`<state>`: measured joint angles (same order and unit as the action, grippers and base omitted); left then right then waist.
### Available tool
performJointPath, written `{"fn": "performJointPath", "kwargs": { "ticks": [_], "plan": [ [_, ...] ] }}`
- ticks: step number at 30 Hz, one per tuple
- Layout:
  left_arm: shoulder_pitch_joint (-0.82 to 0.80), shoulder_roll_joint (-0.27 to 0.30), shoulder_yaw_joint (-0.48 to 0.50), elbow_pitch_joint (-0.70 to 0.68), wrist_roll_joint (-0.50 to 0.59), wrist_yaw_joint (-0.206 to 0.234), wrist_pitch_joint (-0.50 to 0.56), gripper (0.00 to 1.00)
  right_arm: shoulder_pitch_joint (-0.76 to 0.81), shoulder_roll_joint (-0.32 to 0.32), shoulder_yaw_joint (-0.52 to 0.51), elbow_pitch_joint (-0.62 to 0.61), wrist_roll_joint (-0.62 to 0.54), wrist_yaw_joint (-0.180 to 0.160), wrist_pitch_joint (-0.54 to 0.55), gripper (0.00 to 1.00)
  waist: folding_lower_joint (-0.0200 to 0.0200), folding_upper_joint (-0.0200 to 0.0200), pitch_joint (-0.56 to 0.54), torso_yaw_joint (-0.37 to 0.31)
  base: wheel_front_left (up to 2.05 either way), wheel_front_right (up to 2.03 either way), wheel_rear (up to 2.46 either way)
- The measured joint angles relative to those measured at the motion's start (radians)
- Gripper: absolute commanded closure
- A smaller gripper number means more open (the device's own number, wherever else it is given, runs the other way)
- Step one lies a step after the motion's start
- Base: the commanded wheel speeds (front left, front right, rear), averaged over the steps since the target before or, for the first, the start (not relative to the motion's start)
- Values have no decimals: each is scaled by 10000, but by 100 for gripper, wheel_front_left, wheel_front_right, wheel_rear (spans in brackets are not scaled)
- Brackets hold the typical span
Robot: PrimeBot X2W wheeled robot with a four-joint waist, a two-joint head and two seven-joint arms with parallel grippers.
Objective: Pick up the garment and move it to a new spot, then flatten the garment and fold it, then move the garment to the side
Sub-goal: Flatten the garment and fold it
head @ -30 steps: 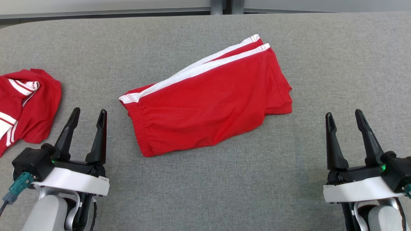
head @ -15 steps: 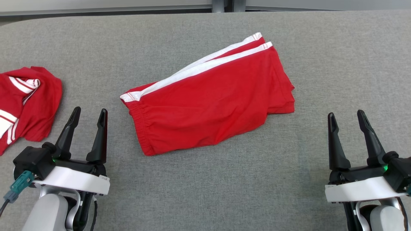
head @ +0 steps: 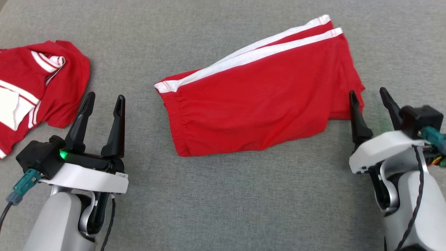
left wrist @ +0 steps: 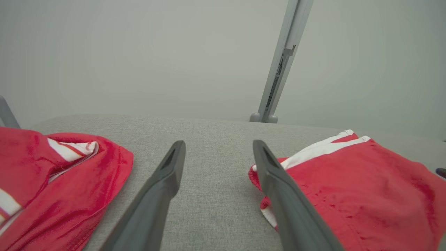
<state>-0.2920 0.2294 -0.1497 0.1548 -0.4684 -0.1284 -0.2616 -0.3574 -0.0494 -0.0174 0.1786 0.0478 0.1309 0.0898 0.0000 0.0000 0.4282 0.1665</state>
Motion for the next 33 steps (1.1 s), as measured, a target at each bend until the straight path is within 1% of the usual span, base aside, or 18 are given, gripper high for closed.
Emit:
{"fn": "performJointPath", "kwargs": {
  "ticks": [3,7,8,9,10,11,15,18,27,33],
  "plan": [
    [-58,-35,-90,-6,-21,0,0,0,-520,-2,-125,414,-192,0,895,0,0,0,174,215,0,0,0],
    [-138,-50,-107,-40,-92,0,0,0,-946,6,-148,533,-324,0,1862,0,0,0,335,370,0,0,0],
    [-167,-48,-107,-38,-102,-4,0,0,-1023,2,-151,529,-305,0,2142,7,0,0,355,387,0,0,0],
    [-194,-46,-98,-36,-128,-13,0,0,-1074,2,-148,495,-299,0,2337,61,0,0,368,393,0,0,0],
    [-204,-42,-88,-38,-151,-13,0,0,-1104,0,-182,422,-299,0,2462,61,0,1,377,390,0,0,0],
    [-203,-42,-86,-38,-153,-13,0,0,-1116,2,-221,349,-255,0,2497,100,0,0,384,388,0,0,0],
    [-210,-48,-48,-40,-157,-13,0,0,-1068,12,-190,61,-58,2,2694,100,0,0,379,336,0,0,0],
    [-209,-36,0,-69,-155,-13,0,0,-648,10,-159,-280,117,2,2470,100,0,0,318,226,0,0,0],
    [38,142,25,-188,-82,-13,0,0,1717,8,-59,-1626,1260,2,961,100,0,0,-62,-311,0,0,0],
    [294,219,-12,-174,-81,-13,0,0,2755,4,-123,-1611,1921,2,207,100,0,0,-406,-720,0,0,0]
  ]
}}
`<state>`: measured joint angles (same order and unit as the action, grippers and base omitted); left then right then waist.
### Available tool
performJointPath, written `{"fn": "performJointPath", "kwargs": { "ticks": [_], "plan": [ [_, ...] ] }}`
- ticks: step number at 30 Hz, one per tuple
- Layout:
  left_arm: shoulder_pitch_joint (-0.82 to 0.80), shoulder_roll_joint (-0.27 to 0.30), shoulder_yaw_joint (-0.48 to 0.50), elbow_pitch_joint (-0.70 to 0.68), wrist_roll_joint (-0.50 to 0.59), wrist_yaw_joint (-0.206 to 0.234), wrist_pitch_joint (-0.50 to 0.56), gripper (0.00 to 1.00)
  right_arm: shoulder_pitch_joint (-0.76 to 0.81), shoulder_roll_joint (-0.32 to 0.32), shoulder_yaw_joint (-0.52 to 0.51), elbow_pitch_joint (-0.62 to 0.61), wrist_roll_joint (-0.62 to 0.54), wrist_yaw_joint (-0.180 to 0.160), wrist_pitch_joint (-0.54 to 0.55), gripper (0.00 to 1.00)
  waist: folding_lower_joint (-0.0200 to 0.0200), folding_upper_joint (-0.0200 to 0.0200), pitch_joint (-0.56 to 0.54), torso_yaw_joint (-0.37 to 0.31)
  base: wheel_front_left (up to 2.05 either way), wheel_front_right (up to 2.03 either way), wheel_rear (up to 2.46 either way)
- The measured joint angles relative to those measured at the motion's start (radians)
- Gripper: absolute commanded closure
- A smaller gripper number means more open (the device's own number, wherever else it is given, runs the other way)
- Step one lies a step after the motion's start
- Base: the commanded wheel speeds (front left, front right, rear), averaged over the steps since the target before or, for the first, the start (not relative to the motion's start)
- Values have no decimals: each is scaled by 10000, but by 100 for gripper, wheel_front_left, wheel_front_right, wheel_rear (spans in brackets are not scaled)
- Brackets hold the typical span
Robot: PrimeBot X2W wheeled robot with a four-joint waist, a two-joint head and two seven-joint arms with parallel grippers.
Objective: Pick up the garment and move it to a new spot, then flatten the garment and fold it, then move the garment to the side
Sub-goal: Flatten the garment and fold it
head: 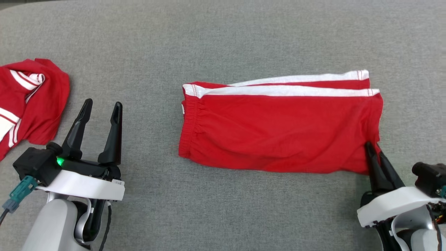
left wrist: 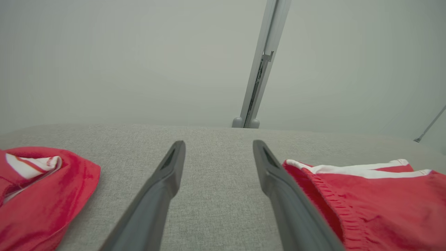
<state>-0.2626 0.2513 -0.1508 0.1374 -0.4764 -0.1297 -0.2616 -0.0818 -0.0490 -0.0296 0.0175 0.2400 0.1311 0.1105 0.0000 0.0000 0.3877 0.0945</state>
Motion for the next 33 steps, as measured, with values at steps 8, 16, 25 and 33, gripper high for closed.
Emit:
{"fn": "performJointPath", "kwargs": {
  "ticks": [8,16,25,33],
  "plan": [
    [151,67,-73,33,10,0,0,0,146,0,-94,700,221,0,-364,100,0,0,-196,-171,0,0,0],
    [176,-6,-33,105,12,0,0,0,-99,0,-232,886,123,0,-410,100,0,0,-282,-51,0,0,0],
    [117,-201,-67,148,82,0,-2,0,-1616,-12,1513,-355,-339,-2,232,100,0,0,-355,307,0,0,0],
    [46,-405,-245,272,77,0,0,0,-3146,6,4535,299,495,-2,481,100,0,0,-381,759,0,0,0]
  ]
}}
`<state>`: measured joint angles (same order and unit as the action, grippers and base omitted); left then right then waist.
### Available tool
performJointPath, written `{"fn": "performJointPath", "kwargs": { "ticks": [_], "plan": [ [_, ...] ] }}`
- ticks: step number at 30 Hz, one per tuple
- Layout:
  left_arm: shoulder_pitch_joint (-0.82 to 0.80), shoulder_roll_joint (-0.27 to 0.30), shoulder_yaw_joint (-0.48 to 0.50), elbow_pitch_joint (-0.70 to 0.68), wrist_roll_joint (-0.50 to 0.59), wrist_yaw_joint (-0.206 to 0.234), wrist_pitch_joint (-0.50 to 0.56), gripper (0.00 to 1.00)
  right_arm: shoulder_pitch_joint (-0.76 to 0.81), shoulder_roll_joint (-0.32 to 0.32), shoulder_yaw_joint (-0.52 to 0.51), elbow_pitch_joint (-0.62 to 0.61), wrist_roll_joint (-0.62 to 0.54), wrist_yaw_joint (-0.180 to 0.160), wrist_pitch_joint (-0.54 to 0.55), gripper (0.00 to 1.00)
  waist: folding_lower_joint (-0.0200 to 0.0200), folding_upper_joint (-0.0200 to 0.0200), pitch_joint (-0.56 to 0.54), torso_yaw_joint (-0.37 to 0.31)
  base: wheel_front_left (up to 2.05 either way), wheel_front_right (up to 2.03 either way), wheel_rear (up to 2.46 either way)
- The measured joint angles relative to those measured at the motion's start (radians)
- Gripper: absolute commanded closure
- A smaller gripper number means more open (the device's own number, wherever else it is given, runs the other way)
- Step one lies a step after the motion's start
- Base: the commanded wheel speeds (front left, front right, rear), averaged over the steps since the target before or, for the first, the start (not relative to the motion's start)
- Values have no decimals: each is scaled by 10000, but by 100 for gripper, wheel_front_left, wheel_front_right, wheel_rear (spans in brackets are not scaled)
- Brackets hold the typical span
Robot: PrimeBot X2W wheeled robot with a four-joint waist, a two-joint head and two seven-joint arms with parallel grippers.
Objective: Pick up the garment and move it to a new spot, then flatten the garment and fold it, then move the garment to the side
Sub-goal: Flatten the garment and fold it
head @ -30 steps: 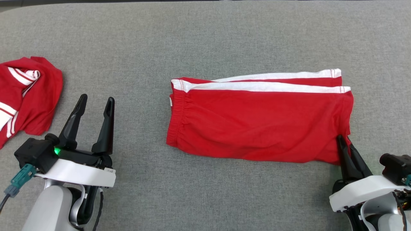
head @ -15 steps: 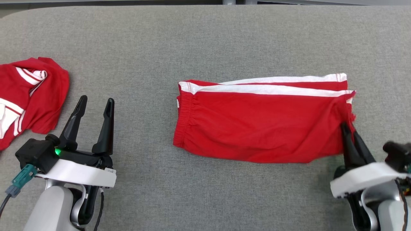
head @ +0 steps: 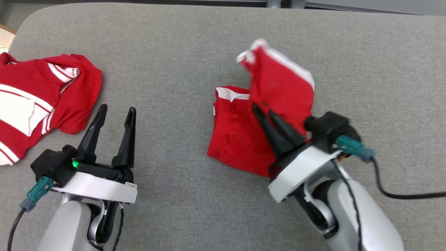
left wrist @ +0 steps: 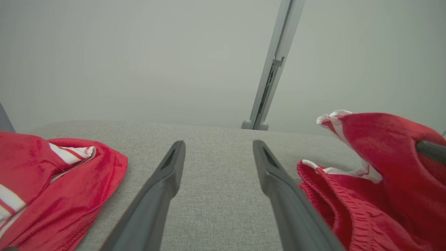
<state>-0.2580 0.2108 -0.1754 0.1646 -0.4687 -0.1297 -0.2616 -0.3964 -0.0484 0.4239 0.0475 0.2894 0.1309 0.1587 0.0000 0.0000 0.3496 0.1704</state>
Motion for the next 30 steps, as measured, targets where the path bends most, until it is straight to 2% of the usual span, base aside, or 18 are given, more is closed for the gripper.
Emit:
{"fn": "performJointPath", "kwargs": {
  "ticks": [4,9,10,12,17,20,25,30],
  "plan": [
    [-50,-65,-69,35,-27,0,-2,0,-135,-2,957,848,314,0,105,100,0,0,28,211,0,0,0],
    [-96,-94,-67,12,-84,0,0,0,-120,-6,1461,1509,374,0,157,100,0,0,214,318,0,0,0],
    [-117,-88,-48,4,-84,0,-2,0,-120,-8,1507,1544,374,0,109,77,0,0,238,305,0,0,0],
    [-122,-81,-25,2,-86,0,-2,0,-120,-8,1569,1559,368,0,56,0,0,0,251,286,0,0,0],
    [-126,-42,50,17,-79,0,0,0,-113,-4,1791,1127,510,0,-861,0,0,0,268,166,0,0,0],
    [-125,4,121,21,-42,0,-2,0,-20,0,1461,717,493,0,-1559,0,0,0,211,61,0,0,0],
    [-99,84,257,-17,105,0,-2,0,460,-6,-113,278,100,0,-2428,0,0,0,109,-149,0,0,0],
    [58,159,372,-50,265,0,-2,0,1143,-8,-1979,-36,-460,0,-2736,0,0,0,-14,-356,0,0,0]
  ]
}}
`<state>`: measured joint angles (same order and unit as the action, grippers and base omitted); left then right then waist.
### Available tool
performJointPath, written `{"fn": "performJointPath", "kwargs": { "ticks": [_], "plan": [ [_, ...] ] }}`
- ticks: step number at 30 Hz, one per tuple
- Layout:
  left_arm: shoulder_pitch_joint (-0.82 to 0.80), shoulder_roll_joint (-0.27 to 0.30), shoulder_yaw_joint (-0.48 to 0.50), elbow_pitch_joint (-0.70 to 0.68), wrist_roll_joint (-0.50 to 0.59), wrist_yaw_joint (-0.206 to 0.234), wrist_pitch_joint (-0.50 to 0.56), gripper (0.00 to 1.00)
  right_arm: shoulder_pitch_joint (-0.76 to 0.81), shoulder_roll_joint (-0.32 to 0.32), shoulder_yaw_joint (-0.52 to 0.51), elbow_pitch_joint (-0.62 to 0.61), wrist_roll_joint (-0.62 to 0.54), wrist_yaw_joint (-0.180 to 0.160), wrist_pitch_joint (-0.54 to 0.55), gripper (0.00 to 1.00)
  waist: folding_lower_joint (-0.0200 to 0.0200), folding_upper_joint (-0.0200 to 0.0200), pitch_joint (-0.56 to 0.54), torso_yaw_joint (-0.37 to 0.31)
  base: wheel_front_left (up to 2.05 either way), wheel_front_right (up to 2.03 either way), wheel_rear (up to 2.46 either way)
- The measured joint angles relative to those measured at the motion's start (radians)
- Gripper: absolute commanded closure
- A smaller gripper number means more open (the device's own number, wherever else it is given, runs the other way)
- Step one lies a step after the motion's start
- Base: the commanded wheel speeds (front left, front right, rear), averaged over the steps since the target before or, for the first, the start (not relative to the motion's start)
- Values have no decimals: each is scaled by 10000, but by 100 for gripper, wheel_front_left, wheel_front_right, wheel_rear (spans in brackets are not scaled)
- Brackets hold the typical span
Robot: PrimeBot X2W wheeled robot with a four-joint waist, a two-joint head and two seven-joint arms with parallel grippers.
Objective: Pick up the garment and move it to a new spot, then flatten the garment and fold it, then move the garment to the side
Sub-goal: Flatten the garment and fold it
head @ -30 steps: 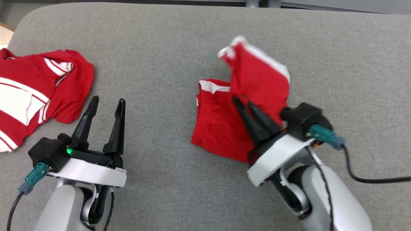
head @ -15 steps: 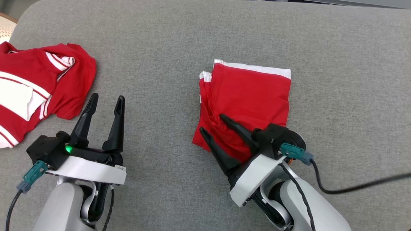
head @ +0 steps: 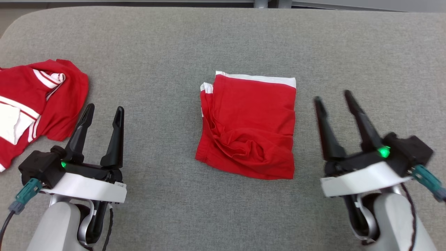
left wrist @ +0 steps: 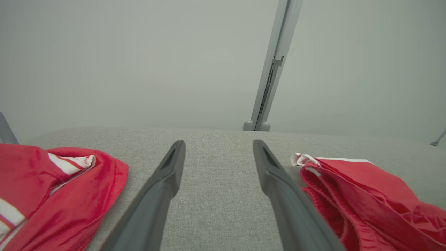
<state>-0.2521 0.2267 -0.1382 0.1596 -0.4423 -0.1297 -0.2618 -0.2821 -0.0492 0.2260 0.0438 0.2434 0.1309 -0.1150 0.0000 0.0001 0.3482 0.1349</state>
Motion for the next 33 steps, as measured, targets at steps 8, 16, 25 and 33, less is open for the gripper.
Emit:
{"fn": "performJointPath", "kwargs": {
  "ticks": [8,16,25,33],
  "plan": [
    [230,117,69,54,150,0,0,0,1374,-4,-2090,-518,-502,0,-73,0,0,0,-229,-286,0,0,0],
    [270,224,71,77,203,0,0,0,1808,-2,-2522,-938,-520,0,6,0,0,0,-267,-485,0,0,0],
    [332,244,54,94,203,0,0,0,1827,-4,-2470,-1210,-769,0,268,0,0,0,-235,-521,0,0,0],
    [174,211,2,86,198,0,0,0,1196,-10,-1538,-1244,-1158,0,878,100,0,0,-57,-419,0,0,0]
  ]
}}
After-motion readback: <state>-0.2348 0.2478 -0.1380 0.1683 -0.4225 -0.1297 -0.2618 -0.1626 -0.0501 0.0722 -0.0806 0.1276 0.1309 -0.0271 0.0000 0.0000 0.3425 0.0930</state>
